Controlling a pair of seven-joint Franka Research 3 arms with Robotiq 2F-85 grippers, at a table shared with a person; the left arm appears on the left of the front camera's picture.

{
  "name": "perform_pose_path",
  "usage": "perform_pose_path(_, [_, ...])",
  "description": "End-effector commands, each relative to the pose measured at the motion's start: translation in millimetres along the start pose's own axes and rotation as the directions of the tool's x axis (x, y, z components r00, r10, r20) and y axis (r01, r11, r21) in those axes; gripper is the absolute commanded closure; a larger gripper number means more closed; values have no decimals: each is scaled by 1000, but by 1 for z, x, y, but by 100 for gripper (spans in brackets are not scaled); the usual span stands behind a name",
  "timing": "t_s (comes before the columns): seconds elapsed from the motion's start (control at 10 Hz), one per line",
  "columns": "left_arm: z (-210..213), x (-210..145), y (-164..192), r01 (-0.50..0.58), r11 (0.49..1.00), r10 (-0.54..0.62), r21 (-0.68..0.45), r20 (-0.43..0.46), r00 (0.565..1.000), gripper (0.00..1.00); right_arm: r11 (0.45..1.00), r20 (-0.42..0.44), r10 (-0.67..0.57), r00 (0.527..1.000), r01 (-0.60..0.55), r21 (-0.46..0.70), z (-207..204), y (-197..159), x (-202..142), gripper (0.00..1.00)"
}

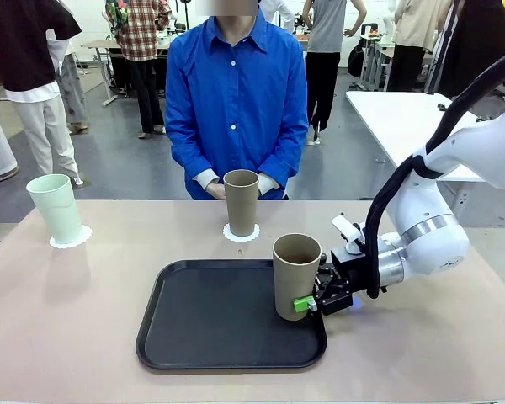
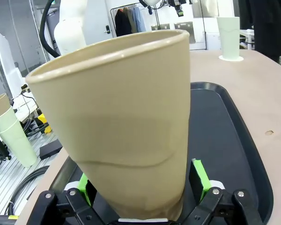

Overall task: Place coasters on the table and set cups on them.
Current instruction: Take one Reusable plastic cup from the Flat Tray and place it on a coaster set by the human.

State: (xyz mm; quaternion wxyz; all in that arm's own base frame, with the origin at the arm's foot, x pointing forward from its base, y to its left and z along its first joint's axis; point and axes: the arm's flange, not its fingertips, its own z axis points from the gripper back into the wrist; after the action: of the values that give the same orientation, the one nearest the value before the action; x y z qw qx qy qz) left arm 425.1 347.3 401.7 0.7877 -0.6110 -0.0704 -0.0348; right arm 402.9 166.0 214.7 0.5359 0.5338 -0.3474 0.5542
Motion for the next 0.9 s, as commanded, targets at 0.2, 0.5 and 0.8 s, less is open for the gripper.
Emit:
perform_pose_path(0.2, [1, -1, -1, -4, 1000, 4, 5, 1, 1000, 0, 1000, 14, 14, 1000, -14, 12, -14, -7, -5, 59])
perform_pose_path(0.5, [1, -1, -1, -4, 1000, 4, 5, 1, 1000, 0, 1000, 12, 25, 1000, -25, 3, -14, -6, -4, 64])
perform_pose_path(0.8, [1, -1, -1, -4, 1000, 4, 5, 1, 1000, 0, 998, 8, 32, 999, -31, -47, -7, 16, 21, 100])
